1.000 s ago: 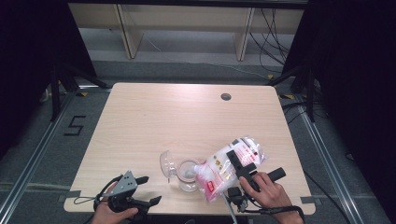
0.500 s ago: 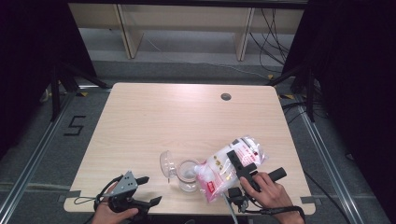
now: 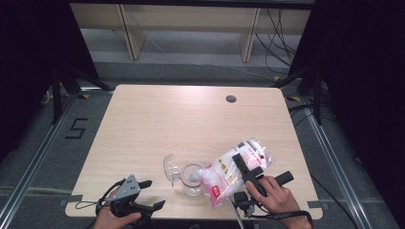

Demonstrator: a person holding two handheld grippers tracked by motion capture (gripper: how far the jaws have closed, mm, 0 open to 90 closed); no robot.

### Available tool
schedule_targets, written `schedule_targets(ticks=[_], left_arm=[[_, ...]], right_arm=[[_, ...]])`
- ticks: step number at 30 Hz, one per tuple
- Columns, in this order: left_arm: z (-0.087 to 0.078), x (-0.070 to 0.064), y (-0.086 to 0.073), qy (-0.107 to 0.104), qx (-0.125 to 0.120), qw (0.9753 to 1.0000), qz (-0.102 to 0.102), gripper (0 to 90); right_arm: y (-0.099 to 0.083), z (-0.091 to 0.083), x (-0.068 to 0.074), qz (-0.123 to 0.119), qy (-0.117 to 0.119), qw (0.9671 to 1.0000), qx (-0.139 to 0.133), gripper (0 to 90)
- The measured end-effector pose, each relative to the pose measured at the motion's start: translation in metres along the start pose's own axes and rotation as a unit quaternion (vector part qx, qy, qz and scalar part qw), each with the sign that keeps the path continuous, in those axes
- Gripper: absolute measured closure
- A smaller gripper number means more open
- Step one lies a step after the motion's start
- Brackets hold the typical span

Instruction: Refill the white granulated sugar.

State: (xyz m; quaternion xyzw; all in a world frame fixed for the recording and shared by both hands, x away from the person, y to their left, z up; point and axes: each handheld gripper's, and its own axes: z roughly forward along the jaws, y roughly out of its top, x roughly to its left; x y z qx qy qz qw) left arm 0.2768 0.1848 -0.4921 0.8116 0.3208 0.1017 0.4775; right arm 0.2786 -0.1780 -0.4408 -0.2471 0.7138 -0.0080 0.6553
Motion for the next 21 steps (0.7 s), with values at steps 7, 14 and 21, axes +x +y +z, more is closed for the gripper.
schedule_targets(ticks=[7,14,21], left_arm=[[0.0000,0.0001,0.0001,-0.001,-0.001,1.0000,0.002,16.5],[0.0000,0.0000,0.0004,-0.003,0.002,1.0000,0.002,16.5],[-0.0001,-0.0003,0.0002,0.001,0.000,1.0000,-0.002,16.5]], right_arm=[[0.0005,-0.0007,-0.0011,0.000,-0.001,1.0000,-0.001,52.5],[0.0029,-0.0008,-0.0029,0.001,-0.003,1.0000,-0.004,52.7],[-0.0037,-0.0010,-0.0025,0.003,-0.001,1.0000,0.005,53.1]])
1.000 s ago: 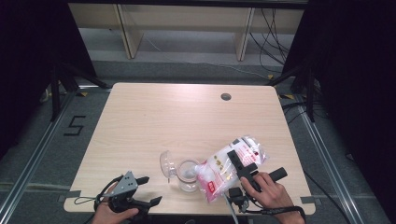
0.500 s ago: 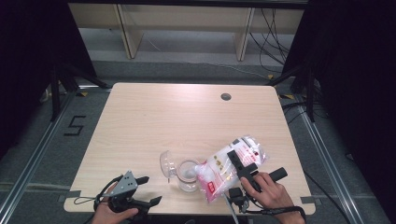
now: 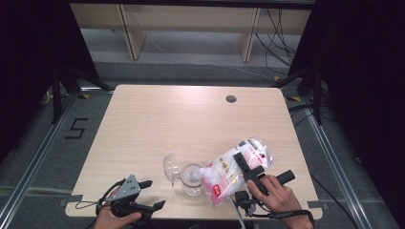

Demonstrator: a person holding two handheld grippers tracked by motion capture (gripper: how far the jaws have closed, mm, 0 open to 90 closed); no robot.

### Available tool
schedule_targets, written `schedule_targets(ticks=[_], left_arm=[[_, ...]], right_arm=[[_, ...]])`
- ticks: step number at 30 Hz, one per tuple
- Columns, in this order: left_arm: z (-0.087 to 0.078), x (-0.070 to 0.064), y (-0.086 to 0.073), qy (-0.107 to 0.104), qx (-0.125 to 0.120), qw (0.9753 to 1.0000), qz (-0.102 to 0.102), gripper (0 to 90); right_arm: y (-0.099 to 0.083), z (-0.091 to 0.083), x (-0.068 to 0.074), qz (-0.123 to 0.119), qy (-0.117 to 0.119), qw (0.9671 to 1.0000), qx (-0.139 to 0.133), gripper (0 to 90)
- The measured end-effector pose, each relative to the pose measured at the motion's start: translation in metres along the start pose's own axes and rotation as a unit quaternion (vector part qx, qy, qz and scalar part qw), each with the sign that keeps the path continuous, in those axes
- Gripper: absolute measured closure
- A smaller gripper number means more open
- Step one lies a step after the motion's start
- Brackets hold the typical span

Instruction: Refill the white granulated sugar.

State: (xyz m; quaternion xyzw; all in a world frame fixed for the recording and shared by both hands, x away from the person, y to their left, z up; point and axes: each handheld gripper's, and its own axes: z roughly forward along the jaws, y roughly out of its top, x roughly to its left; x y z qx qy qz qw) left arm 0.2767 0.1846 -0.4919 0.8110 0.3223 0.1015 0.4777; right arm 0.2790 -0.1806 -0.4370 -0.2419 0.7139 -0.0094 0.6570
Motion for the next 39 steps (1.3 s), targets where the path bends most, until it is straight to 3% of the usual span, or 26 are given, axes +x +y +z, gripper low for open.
schedule_targets(ticks=[14,15,16,18,24,25,27,29,32,33,37,39], left_arm=[[0.0014,-0.0008,-0.0003,-0.003,-0.003,1.0000,-0.002,16.5],[0.0013,-0.0008,-0.0004,-0.001,-0.003,1.0000,-0.002,16.5],[0.0013,-0.0006,-0.0005,-0.003,-0.003,1.0000,-0.004,16.5],[0.0010,-0.0003,-0.0004,-0.001,-0.003,1.0000,0.000,16.5],[0.0003,-0.0001,-0.0002,-0.002,0.001,1.0000,0.003,16.5],[0.0004,-0.0003,-0.0003,-0.001,0.000,1.0000,0.002,16.5],[0.0002,-0.0001,-0.0002,-0.002,0.001,1.0000,0.003,16.5],[-0.0001,0.0003,-0.0001,-0.003,0.002,1.0000,0.003,16.5],[0.0002,0.0004,-0.0002,-0.002,0.001,1.0000,0.002,16.5],[0.0003,0.0001,-0.0002,-0.001,0.001,1.0000,0.003,16.5],[0.0010,-0.0008,-0.0002,-0.003,-0.002,1.0000,-0.002,16.5],[0.0004,-0.0003,-0.0003,-0.001,0.000,1.0000,0.002,16.5]], right_arm=[[0.0034,0.0028,-0.0015,-0.004,-0.004,0.9999,-0.012,53.9],[0.0022,0.0019,0.0001,0.007,-0.002,0.9999,-0.008,54.1],[0.0019,0.0020,-0.0023,-0.004,-0.006,0.9999,-0.013,54.2],[0.0009,-0.0002,0.0001,0.009,-0.004,0.9999,-0.009,54.3],[0.0060,-0.0022,-0.0010,-0.003,-0.006,0.9997,-0.022,54.6],[0.0066,-0.0022,0.0000,0.005,-0.005,0.9998,-0.018,54.6],[0.0068,0.0008,-0.0034,-0.011,-0.007,0.9995,-0.028,54.8],[0.0047,0.0003,-0.0011,0.002,-0.005,0.9998,-0.018,55.0],[0.0009,-0.0018,-0.0010,0.000,-0.005,0.9999,-0.012,55.2],[0.0005,-0.0023,-0.0031,-0.012,-0.010,0.9998,-0.016,55.3],[0.0022,-0.0049,-0.0015,0.003,-0.005,0.9999,-0.014,55.5],[0.0040,-0.0034,-0.0034,-0.001,-0.008,0.9997,-0.021,55.6]])
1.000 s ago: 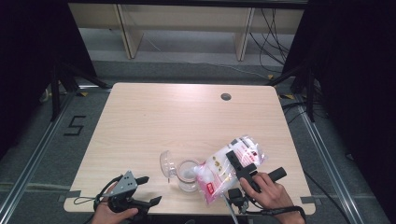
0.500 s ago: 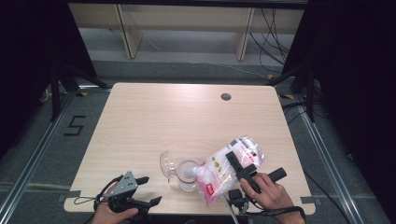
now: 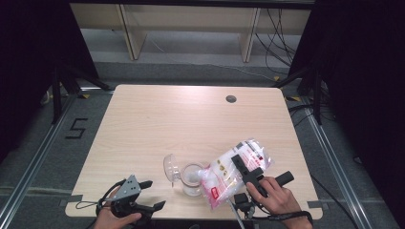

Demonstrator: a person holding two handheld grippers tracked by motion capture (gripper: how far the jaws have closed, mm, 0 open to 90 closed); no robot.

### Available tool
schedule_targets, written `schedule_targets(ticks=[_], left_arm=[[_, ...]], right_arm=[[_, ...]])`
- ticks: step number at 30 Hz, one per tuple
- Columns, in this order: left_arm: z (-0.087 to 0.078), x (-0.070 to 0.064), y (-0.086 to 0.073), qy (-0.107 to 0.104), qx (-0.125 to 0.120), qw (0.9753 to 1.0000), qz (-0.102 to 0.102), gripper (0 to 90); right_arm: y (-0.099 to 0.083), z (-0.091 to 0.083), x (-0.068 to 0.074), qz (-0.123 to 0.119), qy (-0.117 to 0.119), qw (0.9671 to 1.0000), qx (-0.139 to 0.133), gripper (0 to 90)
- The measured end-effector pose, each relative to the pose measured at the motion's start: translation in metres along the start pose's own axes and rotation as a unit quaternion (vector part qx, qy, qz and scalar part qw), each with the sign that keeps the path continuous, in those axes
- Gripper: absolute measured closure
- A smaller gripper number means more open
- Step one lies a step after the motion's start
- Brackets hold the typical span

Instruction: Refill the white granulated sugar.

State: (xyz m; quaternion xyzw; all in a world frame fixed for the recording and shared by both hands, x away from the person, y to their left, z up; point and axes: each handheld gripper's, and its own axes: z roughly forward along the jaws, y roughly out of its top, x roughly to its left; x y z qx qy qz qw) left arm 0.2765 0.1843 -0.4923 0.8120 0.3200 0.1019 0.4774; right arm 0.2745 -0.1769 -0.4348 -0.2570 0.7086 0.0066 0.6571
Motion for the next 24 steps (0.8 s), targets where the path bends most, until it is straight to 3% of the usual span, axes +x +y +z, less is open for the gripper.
schedule_targets(ticks=[5,7,9,14,17,18,19,21,24], left_arm=[[0.0013,-0.0005,-0.0003,-0.003,-0.002,1.0000,-0.007,16.5],[0.0013,0.0007,0.0003,-0.005,-0.001,1.0000,0.008,16.5],[0.0006,0.0010,0.0004,-0.005,0.001,0.9999,0.011,16.5],[0.0002,0.0001,-0.0001,-0.001,-0.001,1.0000,-0.001,16.5],[0.0011,-0.0008,-0.0002,-0.003,-0.003,1.0000,-0.003,16.5],[0.0010,0.0003,0.0002,-0.006,-0.002,1.0000,0.006,16.5],[0.0015,-0.0013,-0.0005,-0.004,-0.002,1.0000,-0.007,16.5],[0.0020,-0.0015,-0.0006,-0.004,-0.004,0.9999,-0.010,16.5],[0.0012,0.0009,0.0001,-0.005,0.000,0.9999,0.009,16.5]], right_arm=[[-0.0014,0.0007,0.0006,0.010,0.001,0.9999,0.005,55.8],[-0.0030,0.0007,0.0020,0.014,0.004,0.9999,0.007,55.9],[-0.0038,0.0004,0.0008,0.000,0.001,1.0000,0.004,56.0],[-0.0013,-0.0023,0.0035,0.012,0.006,0.9999,0.006,56.2],[0.0009,-0.0010,0.0011,0.003,0.003,1.0000,0.001,56.3],[0.0006,-0.0006,0.0006,0.002,0.001,1.0000,0.001,56.4],[-0.0002,-0.0001,-0.0006,0.001,-0.003,1.0000,0.002,56.4],[-0.0024,-0.0004,-0.0022,-0.003,-0.002,1.0000,0.006,56.5],[-0.0055,-0.0021,-0.0017,0.004,-0.001,0.9999,0.011,56.7]])
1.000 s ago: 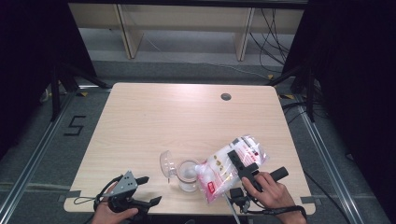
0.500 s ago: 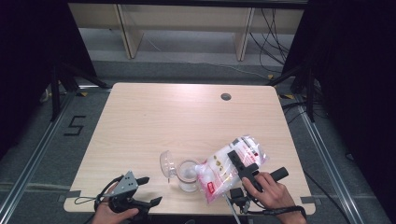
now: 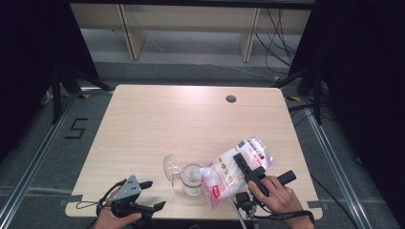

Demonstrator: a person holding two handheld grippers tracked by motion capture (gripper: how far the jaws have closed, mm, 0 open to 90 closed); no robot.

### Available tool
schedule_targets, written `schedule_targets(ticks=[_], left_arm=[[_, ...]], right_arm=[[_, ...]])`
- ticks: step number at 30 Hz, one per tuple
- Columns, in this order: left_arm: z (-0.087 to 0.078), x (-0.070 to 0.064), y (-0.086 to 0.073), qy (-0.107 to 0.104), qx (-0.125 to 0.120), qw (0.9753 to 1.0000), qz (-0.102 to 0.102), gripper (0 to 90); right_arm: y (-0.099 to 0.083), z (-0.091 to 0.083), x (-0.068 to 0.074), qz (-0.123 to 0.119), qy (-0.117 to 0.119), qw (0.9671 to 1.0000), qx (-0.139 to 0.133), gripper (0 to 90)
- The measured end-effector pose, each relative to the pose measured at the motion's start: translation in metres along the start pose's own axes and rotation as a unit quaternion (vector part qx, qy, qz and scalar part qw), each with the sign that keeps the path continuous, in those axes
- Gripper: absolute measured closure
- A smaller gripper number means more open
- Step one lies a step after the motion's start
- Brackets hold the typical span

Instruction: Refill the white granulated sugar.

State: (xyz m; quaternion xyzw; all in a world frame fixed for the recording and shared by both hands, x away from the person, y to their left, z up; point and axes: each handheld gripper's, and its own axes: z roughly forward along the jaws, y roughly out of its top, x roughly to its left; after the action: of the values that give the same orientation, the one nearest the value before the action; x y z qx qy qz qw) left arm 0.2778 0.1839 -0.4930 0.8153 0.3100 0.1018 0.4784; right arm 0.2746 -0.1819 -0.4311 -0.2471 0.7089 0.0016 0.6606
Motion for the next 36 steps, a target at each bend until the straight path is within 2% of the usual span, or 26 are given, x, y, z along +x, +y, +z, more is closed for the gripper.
schedule_targets(ticks=[1,2,3,4,5,8,9,12,13,14,16,17,18,19,21,22,23,24,25,26,28,29,30,32,35,36], left_arm=[[0.0002,-0.0016,-0.0005,0.002,-0.001,0.9999,-0.014,16.5],[0.0002,-0.0017,-0.0005,0.002,-0.001,0.9999,-0.014,16.5],[0.0000,-0.0013,-0.0003,0.002,-0.001,1.0000,-0.010,16.5],[-0.0001,-0.0002,0.0001,0.000,0.000,1.0000,0.000,16.5],[0.0003,-0.0019,-0.0006,0.002,-0.001,0.9999,-0.016,16.5],[-0.0002,-0.0016,-0.0006,0.002,0.001,0.9999,-0.012,16.5],[0.0002,-0.0019,-0.0006,0.002,-0.001,0.9999,-0.014,16.5],[0.0004,-0.0017,-0.0007,0.002,-0.001,0.9999,-0.015,16.5],[-0.0003,0.0001,-0.0001,0.001,0.002,1.0000,0.000,16.5],[-0.0004,0.0004,0.0000,0.001,0.003,1.0000,0.002,16.5],[0.0000,-0.0003,0.0000,0.000,-0.001,1.0000,-0.002,16.5],[0.0002,-0.0020,-0.0006,0.002,-0.001,0.9999,-0.016,16.5],[0.0002,-0.0018,-0.0005,0.002,-0.001,0.9999,-0.014,16.5],[-0.0002,-0.0012,-0.0002,0.001,-0.001,1.0000,-0.008,16.6],[-0.0003,-0.0002,0.0001,0.000,-0.001,1.0000,-0.002,16.5],[-0.0003,-0.0002,0.0000,0.000,-0.001,1.0000,-0.003,16.5],[-0.0006,0.0003,0.0000,0.001,0.001,1.0000,0.000,16.5],[0.0001,-0.0002,-0.0003,0.000,-0.004,1.0000,-0.004,16.5],[0.0000,-0.0002,-0.0002,0.000,-0.004,1.0000,-0.002,16.5],[-0.0001,-0.0017,-0.0005,0.003,-0.002,0.9999,-0.015,16.5],[0.0001,-0.0017,-0.0005,0.003,-0.002,0.9999,-0.017,16.5],[-0.0006,-0.0004,-0.0002,0.003,0.002,1.0000,-0.006,16.5],[-0.0006,-0.0001,-0.0001,0.003,0.002,1.0000,-0.003,16.5],[-0.0001,-0.0004,0.0000,0.001,-0.001,1.0000,-0.002,16.5],[-0.0001,-0.0003,0.0000,0.001,-0.001,1.0000,-0.002,16.5],[-0.0004,0.0001,0.0000,0.001,0.001,1.0000,0.000,16.5]], right_arm=[[-0.0008,0.0000,-0.0006,-0.005,-0.001,1.0000,-0.004,56.8],[-0.0014,-0.0018,-0.0004,-0.002,-0.002,1.0000,0.001,56.9],[-0.0015,-0.0033,0.0009,0.007,-0.001,1.0000,0.005,56.9],[-0.0010,-0.0026,-0.0021,-0.013,-0.004,0.9999,-0.006,56.9],[-0.0001,-0.0039,-0.0006,0.001,0.000,1.0000,0.000,57.0],[0.0034,-0.0022,-0.0010,-0.002,0.000,1.0000,-0.010,57.1],[0.0039,-0.0023,-0.0001,0.006,0.002,1.0000,-0.007,57.1],[0.0039,-0.0013,-0.0019,-0.001,0.001,1.0000,-0.009,57.4],[0.0034,-0.0009,-0.0041,-0.012,-0.002,0.9998,-0.014,57.5],[0.0025,-0.0026,-0.0033,0.001,0.000,1.0000,-0.007,57.7],[0.0020,-0.0035,-0.0048,-0.007,-0.009,0.9999,-0.011,58.1],[0.0018,-0.0049,-0.0035,0.003,-0.014,0.9999,-0.007,58.2],[0.0019,-0.0050,-0.0035,-0.004,-0.006,0.9999,-0.010,58.5],[0.0020,-0.0051,-0.0023,0.001,-0.001,0.9999,-0.010,58.6],[0.0033,-0.0053,-0.0051,-0.012,-0.008,0.9997,-0.017,58.9],[0.0042,-0.0062,-0.0041,0.002,-0.013,0.9998,-0.011,59.0],[0.0052,-0.0060,-0.0039,0.004,-0.014,0.9998,-0.013,59.2],[0.0061,-0.0044,-0.0058,-0.010,-0.011,0.9996,-0.023,59.3],[0.0061,-0.0056,-0.0039,0.004,-0.013,0.9998,-0.016,59.5],[0.0062,-0.0047,-0.0050,-0.005,-0.008,0.9997,-0.021,59.6],[0.0058,-0.0049,-0.0055,-0.004,-0.008,0.9997,-0.022,59.8],[0.0054,-0.0051,-0.0064,-0.006,-0.014,0.9996,-0.023,60.0],[0.0042,-0.0065,-0.0037,0.015,-0.011,0.9997,-0.013,60.1],[0.0027,-0.0049,-0.0071,-0.004,-0.016,0.9994,-0.029,60.3],[0.0021,-0.0049,-0.0057,0.005,-0.009,0.9996,-0.027,60.4],[0.0030,-0.0049,-0.0061,0.006,-0.016,0.9994,-0.030,60.5]])
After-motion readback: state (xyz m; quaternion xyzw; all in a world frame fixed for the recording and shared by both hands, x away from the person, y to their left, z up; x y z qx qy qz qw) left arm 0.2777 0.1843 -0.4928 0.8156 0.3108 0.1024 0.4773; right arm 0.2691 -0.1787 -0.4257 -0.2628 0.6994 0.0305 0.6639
